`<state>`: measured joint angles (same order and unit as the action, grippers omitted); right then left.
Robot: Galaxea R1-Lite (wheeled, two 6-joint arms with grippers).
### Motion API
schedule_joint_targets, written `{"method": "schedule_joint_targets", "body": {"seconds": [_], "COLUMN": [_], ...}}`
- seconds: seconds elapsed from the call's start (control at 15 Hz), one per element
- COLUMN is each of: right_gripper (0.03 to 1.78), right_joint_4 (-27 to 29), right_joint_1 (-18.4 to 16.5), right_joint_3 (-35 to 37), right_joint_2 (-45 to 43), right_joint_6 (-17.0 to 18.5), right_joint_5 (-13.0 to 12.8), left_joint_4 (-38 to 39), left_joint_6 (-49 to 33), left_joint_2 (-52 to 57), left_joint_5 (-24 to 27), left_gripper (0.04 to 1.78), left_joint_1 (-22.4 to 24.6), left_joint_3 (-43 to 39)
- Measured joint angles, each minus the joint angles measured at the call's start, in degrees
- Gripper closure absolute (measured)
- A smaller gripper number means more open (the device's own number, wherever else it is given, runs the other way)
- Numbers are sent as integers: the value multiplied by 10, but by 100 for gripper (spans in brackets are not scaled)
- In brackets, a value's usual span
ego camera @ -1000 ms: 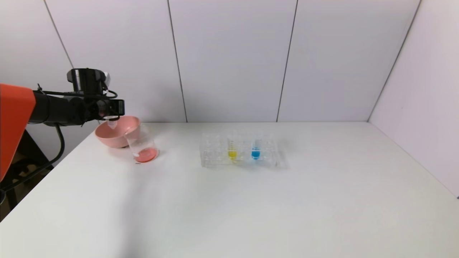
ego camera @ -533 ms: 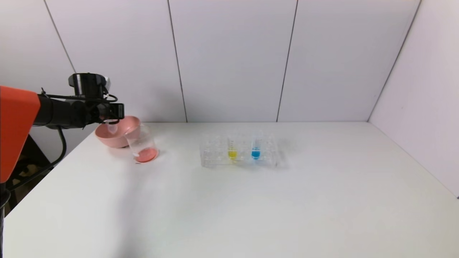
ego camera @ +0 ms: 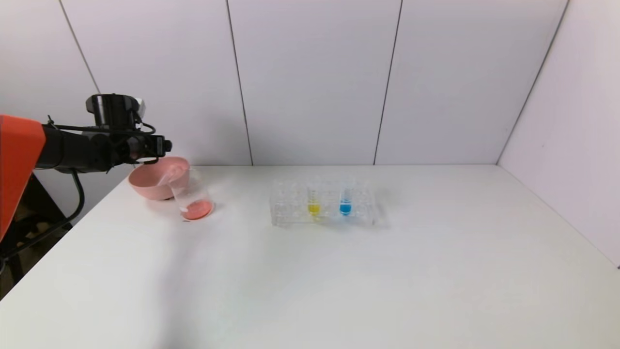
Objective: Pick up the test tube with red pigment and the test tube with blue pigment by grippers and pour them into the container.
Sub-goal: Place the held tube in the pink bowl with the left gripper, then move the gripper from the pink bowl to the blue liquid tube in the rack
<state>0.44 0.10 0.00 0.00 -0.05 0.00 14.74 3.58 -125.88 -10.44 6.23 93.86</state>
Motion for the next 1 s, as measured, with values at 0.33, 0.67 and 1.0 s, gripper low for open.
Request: {"method": "schedule_joint_targets", "body": {"seconds": [0.33,0.67,1.0], "right_gripper": [4,4,4], "right_joint_4": [0,0,0], "right_joint_1": [0,0,0], "right_joint_3": [0,0,0], "right_joint_2": [0,0,0], "right_joint_6": [0,0,0], "right_joint_5": [0,0,0], "left_joint_4": [52,60,114], "left_joint_6": [0,-3,-5], "left_joint_2": [84,194,281], "left_joint_5": [43,47,49], "left_gripper": [5,5,5], "left_joint_1": [-5,-9,-31], "left_joint_3": [-94,-196,-283]}}
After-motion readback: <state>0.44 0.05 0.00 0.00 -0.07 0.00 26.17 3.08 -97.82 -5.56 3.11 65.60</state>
